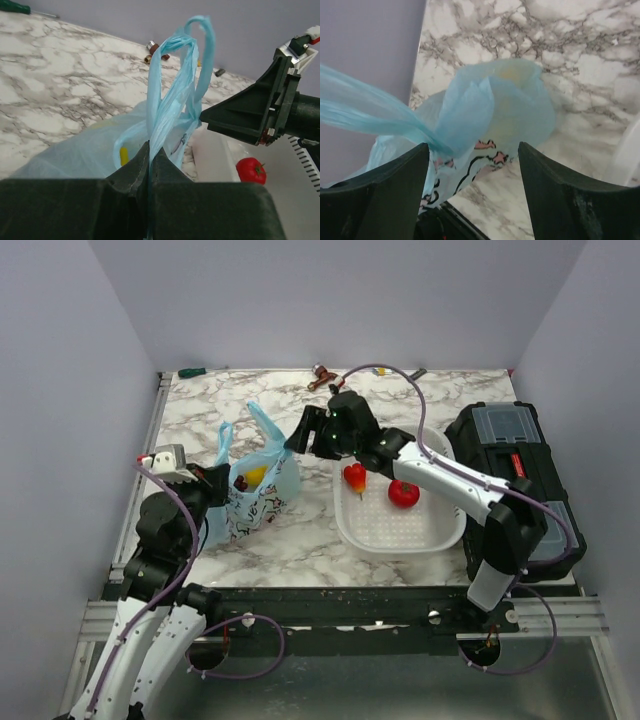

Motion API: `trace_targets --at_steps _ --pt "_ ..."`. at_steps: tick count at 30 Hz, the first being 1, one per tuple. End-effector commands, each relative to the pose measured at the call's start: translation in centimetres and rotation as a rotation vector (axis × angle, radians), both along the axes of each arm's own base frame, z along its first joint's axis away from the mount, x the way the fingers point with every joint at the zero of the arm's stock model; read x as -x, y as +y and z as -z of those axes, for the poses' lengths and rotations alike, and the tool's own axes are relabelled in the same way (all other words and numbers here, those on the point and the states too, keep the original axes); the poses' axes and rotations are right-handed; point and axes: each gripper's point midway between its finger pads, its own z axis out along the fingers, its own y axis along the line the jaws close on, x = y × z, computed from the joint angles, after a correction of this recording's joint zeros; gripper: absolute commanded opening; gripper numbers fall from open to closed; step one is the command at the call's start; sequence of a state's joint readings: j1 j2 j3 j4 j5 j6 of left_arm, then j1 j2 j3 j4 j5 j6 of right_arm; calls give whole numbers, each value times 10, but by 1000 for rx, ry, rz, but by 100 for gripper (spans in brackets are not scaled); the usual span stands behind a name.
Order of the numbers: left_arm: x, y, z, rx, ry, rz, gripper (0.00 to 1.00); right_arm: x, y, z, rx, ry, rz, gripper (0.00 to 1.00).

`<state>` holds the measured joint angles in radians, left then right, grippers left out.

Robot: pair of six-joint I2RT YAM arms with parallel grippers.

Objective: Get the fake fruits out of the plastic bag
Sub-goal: Adjust the plastic bag at the center of the board.

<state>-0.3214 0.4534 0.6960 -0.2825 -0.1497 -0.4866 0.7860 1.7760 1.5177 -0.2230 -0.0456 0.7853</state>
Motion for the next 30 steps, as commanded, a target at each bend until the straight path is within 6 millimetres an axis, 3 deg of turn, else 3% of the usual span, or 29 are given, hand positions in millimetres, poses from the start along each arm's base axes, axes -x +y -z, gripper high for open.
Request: trace_targets --at_steps 1,5,9,11,16,19,22,26,27,30 --pt "16 -17 2 106 25 95 0 37 -25 -36 -2 -50 84 80" --pt "22 -17 5 117 29 107 0 66 -29 -40 -96 -10 91 82" --pt "26 -22 7 126 42 133 0 97 1 -43 -223 25 41 85" --pt "26 -23 8 126 46 138 0 103 15 -36 -276 46 46 85" --pt "32 -21 14 128 60 137 0 94 46 -15 -327 125 45 83" --pt "39 -19 19 130 74 134 0 94 63 -3 -317 151 0 66" --pt "46 -16 24 136 82 133 1 101 68 20 -337 187 -36 50" --pt "59 -19 21 137 63 170 31 112 68 44 -320 197 -84 5" --pt "63 -21 17 123 46 194 39 114 66 48 -307 187 -88 1" --pt "71 -24 -3 86 -12 242 62 117 57 49 -293 122 -116 1"
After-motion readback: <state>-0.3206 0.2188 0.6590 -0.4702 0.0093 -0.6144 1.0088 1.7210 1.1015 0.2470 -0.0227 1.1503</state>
